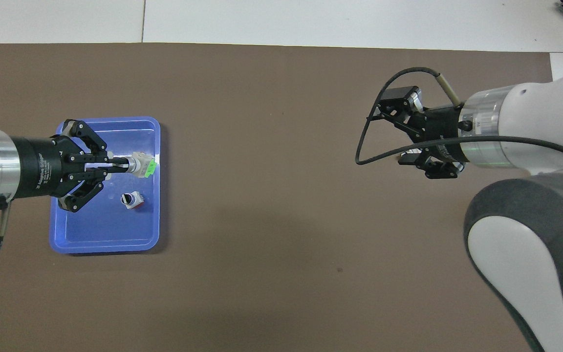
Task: Turn and place switch with both arms
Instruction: 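Lower the switch into the blue tray with the left gripper, then open the left gripper and withdraw it from the tray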
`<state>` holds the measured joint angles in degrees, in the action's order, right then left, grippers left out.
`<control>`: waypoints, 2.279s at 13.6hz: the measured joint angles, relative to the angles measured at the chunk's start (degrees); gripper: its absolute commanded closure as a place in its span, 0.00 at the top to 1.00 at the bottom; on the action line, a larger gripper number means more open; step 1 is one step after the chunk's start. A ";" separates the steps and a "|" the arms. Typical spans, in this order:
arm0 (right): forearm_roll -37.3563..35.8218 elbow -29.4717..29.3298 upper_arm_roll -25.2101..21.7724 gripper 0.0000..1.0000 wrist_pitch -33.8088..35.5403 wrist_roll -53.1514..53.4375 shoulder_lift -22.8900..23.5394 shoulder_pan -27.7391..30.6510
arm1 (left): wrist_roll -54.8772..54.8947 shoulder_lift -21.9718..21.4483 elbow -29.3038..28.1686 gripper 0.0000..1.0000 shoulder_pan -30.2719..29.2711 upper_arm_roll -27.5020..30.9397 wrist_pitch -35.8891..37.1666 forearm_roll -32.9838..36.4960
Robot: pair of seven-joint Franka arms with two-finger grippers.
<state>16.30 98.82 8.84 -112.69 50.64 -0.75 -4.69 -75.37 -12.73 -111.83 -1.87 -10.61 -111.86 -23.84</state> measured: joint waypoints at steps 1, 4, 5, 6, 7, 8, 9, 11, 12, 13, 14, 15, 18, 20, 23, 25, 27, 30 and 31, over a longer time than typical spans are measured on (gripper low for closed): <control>-3.86 0.01 -0.27 0.99 1.59 -6.50 -0.06 0.93 | 3.21 -0.19 -0.56 0.00 -0.01 0.78 -0.03 1.05; -9.41 -0.02 -4.78 0.99 4.52 -24.71 -0.38 1.34 | 13.61 -0.70 -2.77 0.00 -0.05 2.92 -0.04 4.17; -10.17 -0.07 -6.92 0.99 4.84 -29.81 -0.47 1.36 | 16.48 -0.84 -3.75 0.00 -0.05 3.15 -0.04 5.67; -10.89 -0.20 -8.95 0.99 5.51 -34.60 -0.58 1.39 | 18.77 -0.82 -4.72 0.00 -0.05 3.22 -0.06 7.48; -11.42 -0.56 -10.63 0.99 6.96 -38.86 -0.73 1.43 | 20.85 -0.68 -5.62 0.00 -0.05 3.22 -0.16 9.32; -12.06 -1.25 -11.85 0.99 8.84 -42.02 -0.92 1.45 | 22.86 -0.31 -6.32 0.00 -0.05 3.24 -0.53 10.63; -13.13 -2.34 -12.51 0.99 11.17 -43.77 -1.13 1.45 | 24.73 0.40 -6.81 0.00 -0.06 3.34 -1.22 11.37; -14.97 -5.66 -12.54 0.99 17.43 -44.47 -1.56 1.36 | 27.80 2.84 -7.20 0.00 -0.07 3.97 -3.07 13.67; -15.23 -7.38 -12.27 0.99 20.84 -44.46 -1.87 1.23 | 28.81 4.69 -7.22 0.00 -0.07 4.21 -4.54 15.54; -15.24 -8.27 -12.03 0.99 22.83 -43.96 -2.27 0.95 | 29.40 6.68 -7.21 0.00 -0.07 4.27 -6.64 17.06; -15.29 -8.52 -11.93 0.99 23.77 -42.81 -2.77 0.32 | 29.77 8.76 -7.13 0.00 -0.06 4.33 -9.42 18.12; -15.39 -8.53 -11.84 0.99 24.57 -41.98 -3.17 -0.26 | 30.22 10.73 -6.81 0.00 -0.07 4.52 -11.70 18.49; -16.08 -8.62 -11.65 0.99 26.24 -43.22 -3.94 -0.97 | 31.78 15.29 -5.03 0.00 -0.07 5.23 -14.58 18.71; -16.78 -8.71 -11.73 0.99 26.28 -44.82 -4.00 -0.94 | 33.97 16.60 -4.38 0.00 -0.07 5.49 -15.06 18.75; -16.94 -8.75 -11.87 0.99 26.27 -45.29 -4.00 -0.93 | 39.97 18.25 -4.35 0.00 -0.07 5.62 -15.06 18.82; -16.96 -8.75 -11.83 0.99 26.26 -45.30 -4.00 -0.93 | 43.90 19.67 -4.37 0.00 -0.07 5.66 -14.94 18.83; -17.01 -8.75 -11.86 0.99 26.09 -45.30 -3.99 -0.92 | 47.78 20.49 -4.37 0.00 -0.07 5.68 -13.16 18.83; -17.08 -8.74 -11.92 0.99 25.54 -45.30 -3.99 -0.74 | 52.74 20.48 -4.04 0.88 -0.07 5.81 -8.85 18.84; -17.09 -8.71 -11.98 0.99 25.54 -45.30 -3.97 -0.58 | 54.07 20.47 -3.94 0.98 -0.07 5.84 -8.59 18.84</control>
<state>-0.80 90.11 -3.14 -87.15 5.34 -4.72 -5.26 -21.30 7.74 -115.77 -1.94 -4.77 -120.45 -4.99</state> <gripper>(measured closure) 0.004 0.833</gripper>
